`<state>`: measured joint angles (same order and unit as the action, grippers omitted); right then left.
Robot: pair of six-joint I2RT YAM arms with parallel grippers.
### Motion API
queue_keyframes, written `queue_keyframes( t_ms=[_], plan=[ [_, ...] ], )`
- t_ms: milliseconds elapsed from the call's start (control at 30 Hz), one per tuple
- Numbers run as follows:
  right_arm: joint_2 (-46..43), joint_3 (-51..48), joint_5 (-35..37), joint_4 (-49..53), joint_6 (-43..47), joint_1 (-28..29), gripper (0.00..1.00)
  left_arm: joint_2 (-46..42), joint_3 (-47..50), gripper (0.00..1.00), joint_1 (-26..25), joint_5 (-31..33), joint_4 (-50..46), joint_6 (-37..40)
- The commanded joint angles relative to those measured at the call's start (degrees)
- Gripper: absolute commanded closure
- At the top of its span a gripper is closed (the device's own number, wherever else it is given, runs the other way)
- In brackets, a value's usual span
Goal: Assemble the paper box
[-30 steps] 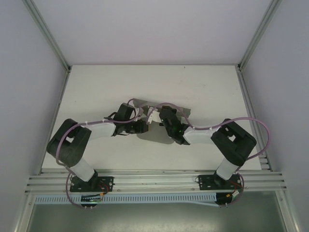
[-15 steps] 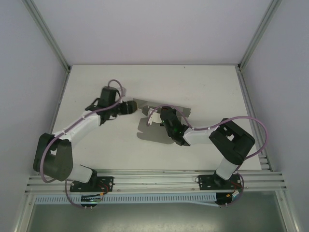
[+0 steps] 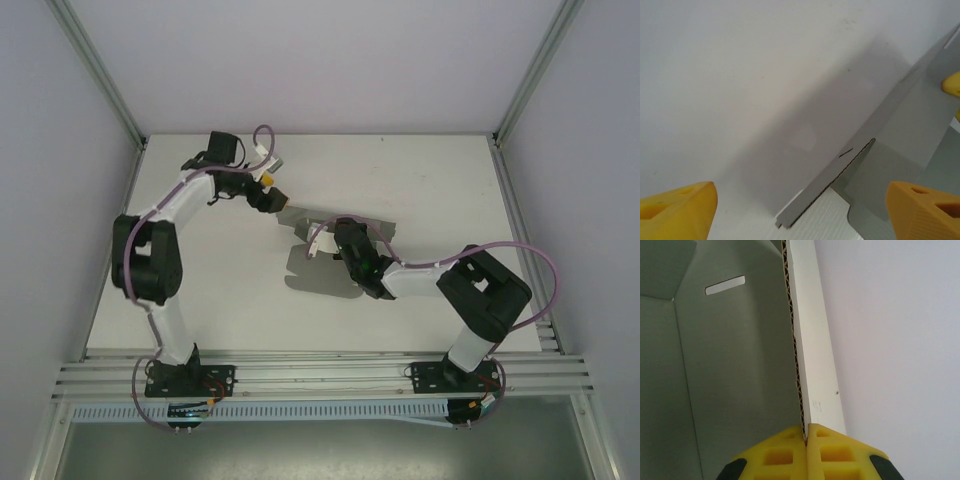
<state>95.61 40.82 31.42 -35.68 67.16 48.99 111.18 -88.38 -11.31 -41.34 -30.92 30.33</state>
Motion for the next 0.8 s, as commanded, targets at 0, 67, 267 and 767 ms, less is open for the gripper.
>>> queue_keyframes(
  t_ms=[0,67,267,767],
  plan=[
    [0.53,-0.46,-1.36,7.97,-1.78,-0.53,1.00,2.41,-3.86,0.14,-0.02,-7.49,-12.76,11.05],
    [0.63,-0.18,-1.26,8.39,-1.84,-0.52,1.00,2.76,-3.17,0.13,-0.03,-5.44,-11.14,10.71],
    [0.60,0.36,-1.65,9.14,-2.31,-0.53,1.00,7.21,-6.43,0.18,-0.52,-2.08,-12.08,9.87],
    [0.38,1.55,-1.88,10.54,-3.32,-0.62,1.00,14.29,-13.59,0.49,-4.11,1.92,-16.68,13.32]
  ],
)
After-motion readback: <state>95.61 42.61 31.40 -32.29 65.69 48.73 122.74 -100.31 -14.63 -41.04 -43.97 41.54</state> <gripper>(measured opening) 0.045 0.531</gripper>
